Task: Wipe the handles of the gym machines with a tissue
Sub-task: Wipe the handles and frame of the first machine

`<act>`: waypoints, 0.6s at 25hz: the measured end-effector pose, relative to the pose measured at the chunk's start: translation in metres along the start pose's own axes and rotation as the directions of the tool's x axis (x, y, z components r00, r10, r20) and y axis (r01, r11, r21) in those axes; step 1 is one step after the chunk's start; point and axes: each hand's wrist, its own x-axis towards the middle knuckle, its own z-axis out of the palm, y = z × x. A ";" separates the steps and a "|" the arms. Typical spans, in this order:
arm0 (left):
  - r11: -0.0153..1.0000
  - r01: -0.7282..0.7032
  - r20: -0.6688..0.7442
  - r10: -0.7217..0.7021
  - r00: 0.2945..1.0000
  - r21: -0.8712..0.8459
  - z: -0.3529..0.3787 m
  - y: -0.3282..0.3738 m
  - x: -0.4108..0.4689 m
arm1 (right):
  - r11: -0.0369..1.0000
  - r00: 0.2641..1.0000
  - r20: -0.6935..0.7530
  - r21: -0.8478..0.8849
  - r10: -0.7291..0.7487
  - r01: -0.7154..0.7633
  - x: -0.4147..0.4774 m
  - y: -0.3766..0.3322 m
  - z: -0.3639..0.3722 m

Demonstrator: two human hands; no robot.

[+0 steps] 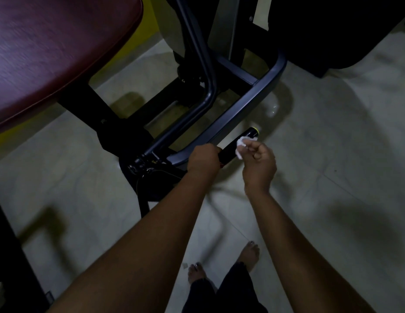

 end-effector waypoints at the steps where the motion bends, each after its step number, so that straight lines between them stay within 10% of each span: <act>1: 1.000 -0.013 0.009 0.013 1.000 0.007 -0.001 0.000 -0.001 | 0.996 0.998 -0.044 -0.080 -0.044 0.040 0.015 0.000 -0.002; 5: 0.998 -0.065 0.050 0.064 0.997 -0.001 0.000 0.001 0.001 | 0.948 0.975 -0.093 -0.266 -0.204 0.173 0.026 -0.005 -0.002; 10: 0.995 -0.101 0.006 0.101 0.995 0.015 0.002 -0.002 0.003 | 0.580 0.738 0.434 -0.456 -0.517 0.675 0.013 -0.011 -0.021; 15: 0.998 -0.070 0.003 0.070 0.998 0.005 0.004 0.002 0.001 | 0.350 0.682 0.681 -0.591 -0.266 0.727 0.079 -0.034 -0.005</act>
